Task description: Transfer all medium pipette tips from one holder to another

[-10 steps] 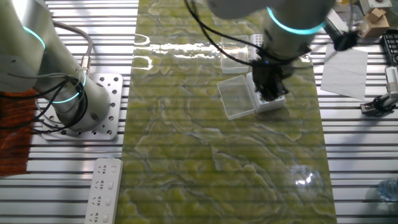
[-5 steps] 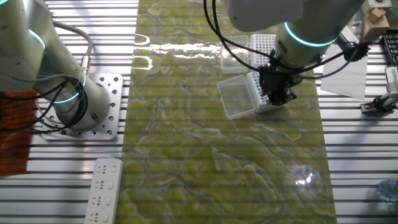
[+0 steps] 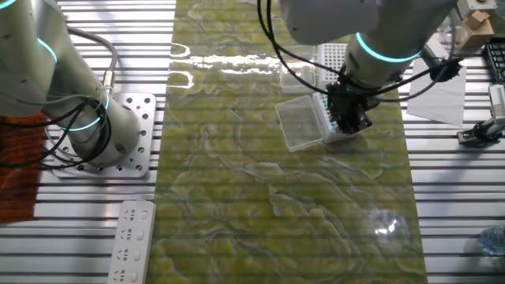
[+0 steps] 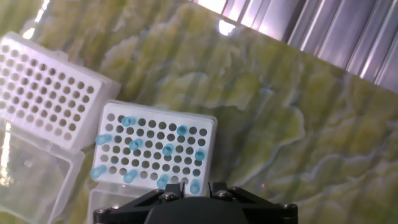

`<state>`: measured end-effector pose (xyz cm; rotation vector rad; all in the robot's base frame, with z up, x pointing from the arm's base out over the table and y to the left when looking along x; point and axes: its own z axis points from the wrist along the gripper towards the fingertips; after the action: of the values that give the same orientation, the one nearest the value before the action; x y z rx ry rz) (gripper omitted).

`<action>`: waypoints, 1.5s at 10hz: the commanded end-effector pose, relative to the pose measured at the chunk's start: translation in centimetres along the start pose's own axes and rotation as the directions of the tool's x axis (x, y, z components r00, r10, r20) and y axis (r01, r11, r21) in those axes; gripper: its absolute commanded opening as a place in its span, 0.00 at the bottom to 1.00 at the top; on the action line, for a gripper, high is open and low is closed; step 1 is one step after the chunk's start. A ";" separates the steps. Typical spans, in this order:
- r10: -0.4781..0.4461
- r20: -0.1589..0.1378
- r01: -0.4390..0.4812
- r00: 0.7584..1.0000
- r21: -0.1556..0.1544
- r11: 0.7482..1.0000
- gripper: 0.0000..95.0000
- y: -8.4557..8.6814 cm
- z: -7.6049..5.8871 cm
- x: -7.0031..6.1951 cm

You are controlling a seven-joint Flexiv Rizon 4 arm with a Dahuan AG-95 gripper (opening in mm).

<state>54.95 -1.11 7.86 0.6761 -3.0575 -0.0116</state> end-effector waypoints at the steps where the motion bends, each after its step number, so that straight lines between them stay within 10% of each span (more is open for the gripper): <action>1: -0.003 0.002 0.003 1.000 -0.002 1.000 0.20 0.1 0.0 0.1; 3: 0.001 0.011 -0.001 1.000 0.002 1.000 0.00 0.1 0.4 0.1; 7: -0.007 0.012 0.007 1.000 0.003 1.000 0.00 0.1 0.4 0.1; 13: 0.055 -0.041 -0.056 0.998 -0.039 0.998 0.00 1.6 -7.3 0.9; 15: 0.146 -0.037 -0.149 0.989 -0.068 0.987 0.00 3.2 -7.9 0.6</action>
<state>53.33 0.85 15.40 0.5283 -3.0271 -0.0749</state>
